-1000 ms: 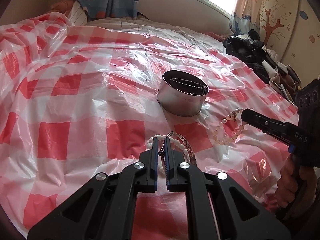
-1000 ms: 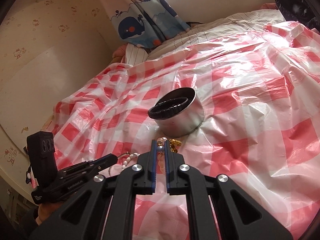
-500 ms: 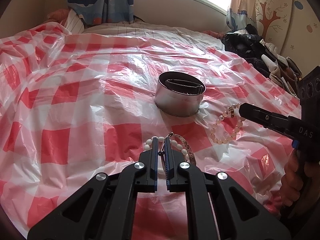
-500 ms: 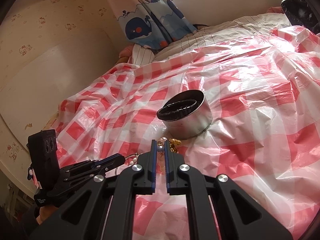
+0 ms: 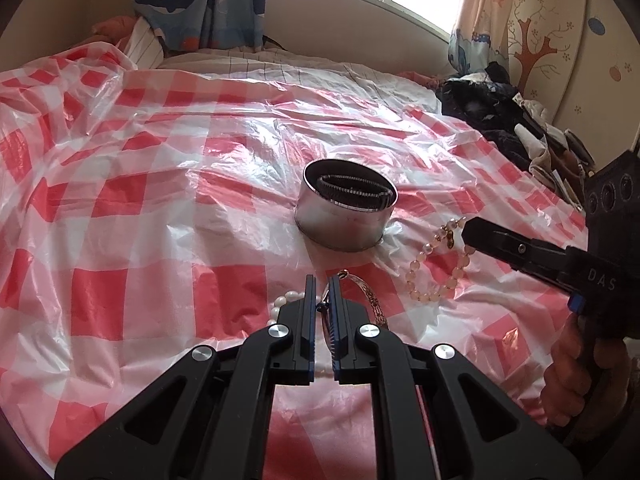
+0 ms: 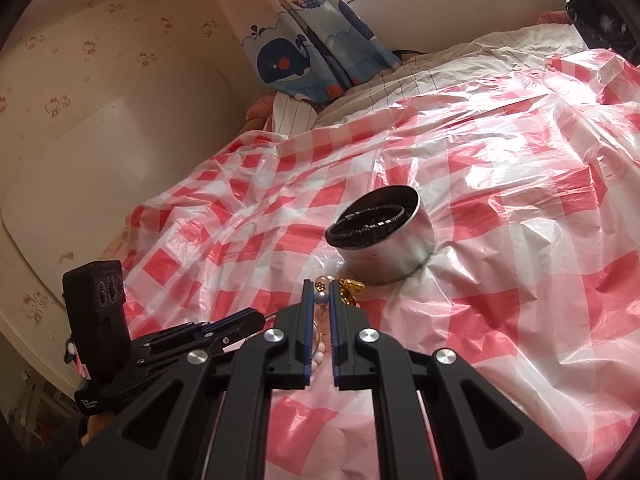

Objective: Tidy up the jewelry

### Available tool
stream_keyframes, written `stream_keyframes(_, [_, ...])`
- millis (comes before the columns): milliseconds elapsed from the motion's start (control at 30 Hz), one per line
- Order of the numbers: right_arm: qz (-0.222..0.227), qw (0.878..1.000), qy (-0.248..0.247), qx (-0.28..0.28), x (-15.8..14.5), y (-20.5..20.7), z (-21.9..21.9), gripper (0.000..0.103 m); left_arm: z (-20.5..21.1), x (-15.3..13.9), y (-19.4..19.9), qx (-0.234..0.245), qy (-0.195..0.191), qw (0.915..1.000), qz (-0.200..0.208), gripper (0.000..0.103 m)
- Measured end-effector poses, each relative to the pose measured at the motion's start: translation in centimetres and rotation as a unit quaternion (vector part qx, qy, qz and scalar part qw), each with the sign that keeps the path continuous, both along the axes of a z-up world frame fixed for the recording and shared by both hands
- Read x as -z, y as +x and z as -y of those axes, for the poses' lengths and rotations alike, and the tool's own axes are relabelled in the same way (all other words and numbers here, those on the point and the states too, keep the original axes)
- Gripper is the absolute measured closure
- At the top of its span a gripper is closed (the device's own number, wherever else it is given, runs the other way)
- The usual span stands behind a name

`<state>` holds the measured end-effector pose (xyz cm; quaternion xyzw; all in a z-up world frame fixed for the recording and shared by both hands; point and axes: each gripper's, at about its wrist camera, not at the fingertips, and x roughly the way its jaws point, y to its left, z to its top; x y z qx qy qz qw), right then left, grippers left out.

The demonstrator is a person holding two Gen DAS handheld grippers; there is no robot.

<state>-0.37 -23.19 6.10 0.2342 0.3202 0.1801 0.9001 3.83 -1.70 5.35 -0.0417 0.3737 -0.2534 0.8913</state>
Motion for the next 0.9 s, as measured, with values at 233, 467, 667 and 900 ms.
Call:
stream_keyframes(233, [0.03, 0.999, -0.027, -0.001, -2.7, 2.7, 0.0, 0.095, 2.6, -3.3, 4.0, -0.006, -0.052, 0.9983, 0.024, 0.098])
stream_keyframes(467, [0.028, 0.999, -0.043, -0.001, -3.3, 7.0, 0.9, 0.095, 5.7, -1.6, 9.6, -0.036, -0.056, 0.9978, -0.007, 0.097])
stream_keyframes(667, [-0.029, 0.998, -0.055, -0.031, 0.1, 11.4, -0.3, 0.095, 5.2, 0.3, 10.6, -0.039, -0.032, 0.9979, -0.04, 0.09])
stream_keyframes(900, [-0.037, 0.997, -0.061, -0.005, 0.9, 11.3, 0.5, 0.094, 1.4, -0.5, 7.9, -0.055, -0.018, 0.9978, -0.033, 0.077])
